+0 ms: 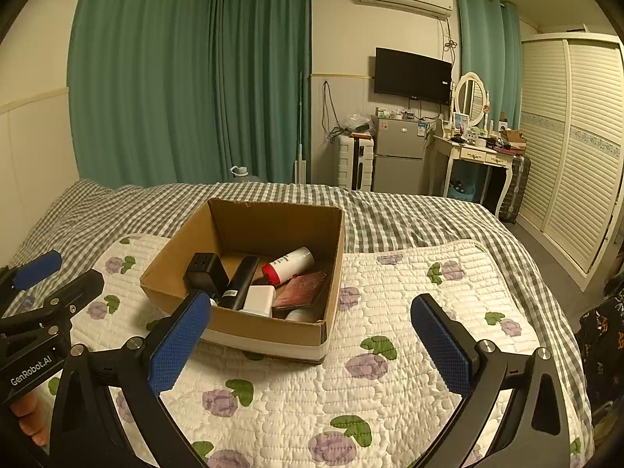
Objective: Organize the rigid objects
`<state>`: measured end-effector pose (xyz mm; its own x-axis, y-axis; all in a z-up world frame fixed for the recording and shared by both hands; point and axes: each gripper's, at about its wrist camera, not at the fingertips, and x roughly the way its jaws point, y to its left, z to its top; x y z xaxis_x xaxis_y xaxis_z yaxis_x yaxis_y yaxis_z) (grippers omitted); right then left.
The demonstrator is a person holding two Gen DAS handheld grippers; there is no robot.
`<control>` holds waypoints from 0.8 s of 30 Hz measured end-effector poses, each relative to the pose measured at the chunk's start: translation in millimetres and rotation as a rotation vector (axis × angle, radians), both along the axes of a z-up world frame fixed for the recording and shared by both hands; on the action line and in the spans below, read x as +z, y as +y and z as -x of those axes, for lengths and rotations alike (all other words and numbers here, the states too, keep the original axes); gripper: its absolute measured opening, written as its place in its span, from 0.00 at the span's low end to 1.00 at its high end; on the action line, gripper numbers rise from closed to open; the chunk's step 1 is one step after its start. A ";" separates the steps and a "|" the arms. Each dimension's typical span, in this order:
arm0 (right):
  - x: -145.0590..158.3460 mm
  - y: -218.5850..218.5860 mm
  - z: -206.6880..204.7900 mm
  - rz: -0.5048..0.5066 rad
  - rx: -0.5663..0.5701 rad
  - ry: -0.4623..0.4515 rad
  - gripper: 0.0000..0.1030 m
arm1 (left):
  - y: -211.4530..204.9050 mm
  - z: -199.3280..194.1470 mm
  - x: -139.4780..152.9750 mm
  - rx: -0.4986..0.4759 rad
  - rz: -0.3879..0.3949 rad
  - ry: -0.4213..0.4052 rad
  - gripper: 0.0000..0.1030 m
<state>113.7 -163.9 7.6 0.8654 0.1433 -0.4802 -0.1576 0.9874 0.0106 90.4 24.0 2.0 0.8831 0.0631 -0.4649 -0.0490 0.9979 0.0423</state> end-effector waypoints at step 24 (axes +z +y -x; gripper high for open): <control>-1.8 -0.6 -1.1 -0.003 -0.005 0.010 1.00 | 0.4 1.5 -4.4 0.002 0.008 0.015 0.73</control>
